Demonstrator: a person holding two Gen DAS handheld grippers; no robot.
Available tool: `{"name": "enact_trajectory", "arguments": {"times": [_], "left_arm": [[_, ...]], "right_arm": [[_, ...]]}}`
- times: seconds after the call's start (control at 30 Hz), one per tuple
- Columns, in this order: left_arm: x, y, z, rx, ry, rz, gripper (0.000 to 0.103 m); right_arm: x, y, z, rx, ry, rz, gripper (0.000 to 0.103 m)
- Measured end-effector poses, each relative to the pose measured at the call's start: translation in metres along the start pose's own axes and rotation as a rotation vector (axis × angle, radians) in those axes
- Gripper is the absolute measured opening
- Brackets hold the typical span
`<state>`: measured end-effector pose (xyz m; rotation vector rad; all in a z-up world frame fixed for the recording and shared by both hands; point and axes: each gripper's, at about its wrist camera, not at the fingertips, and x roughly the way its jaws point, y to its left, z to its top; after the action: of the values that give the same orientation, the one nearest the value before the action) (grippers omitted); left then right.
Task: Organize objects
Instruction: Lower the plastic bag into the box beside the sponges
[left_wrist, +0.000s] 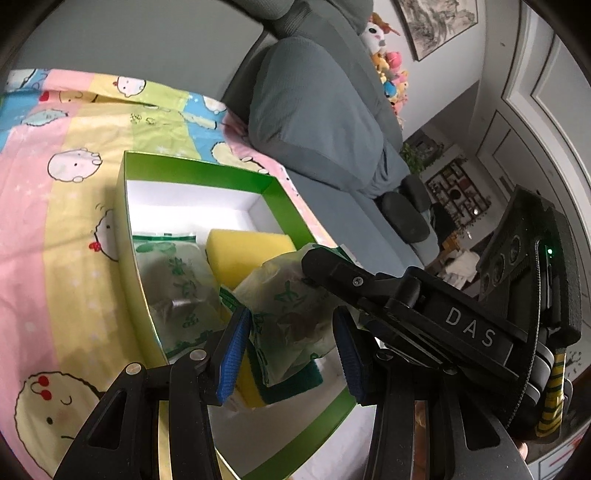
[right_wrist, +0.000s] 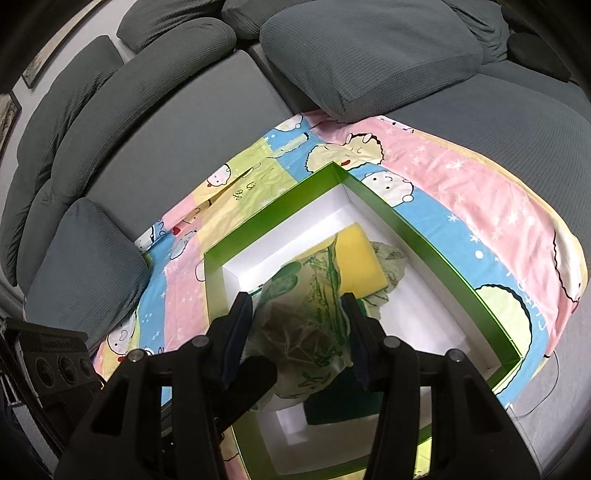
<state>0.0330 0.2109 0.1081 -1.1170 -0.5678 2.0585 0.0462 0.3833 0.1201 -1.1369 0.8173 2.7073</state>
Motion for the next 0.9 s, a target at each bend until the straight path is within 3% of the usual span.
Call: {"name": "enact_trajectory", "arguments": {"times": [0.9], "left_arm": [[-0.001,0.012,0.000,-0.054,0.031,0.051,0.046]], "right_arm": [[0.010,0.009,-0.004,-0.019,0.029,0.004,0.047]]}}
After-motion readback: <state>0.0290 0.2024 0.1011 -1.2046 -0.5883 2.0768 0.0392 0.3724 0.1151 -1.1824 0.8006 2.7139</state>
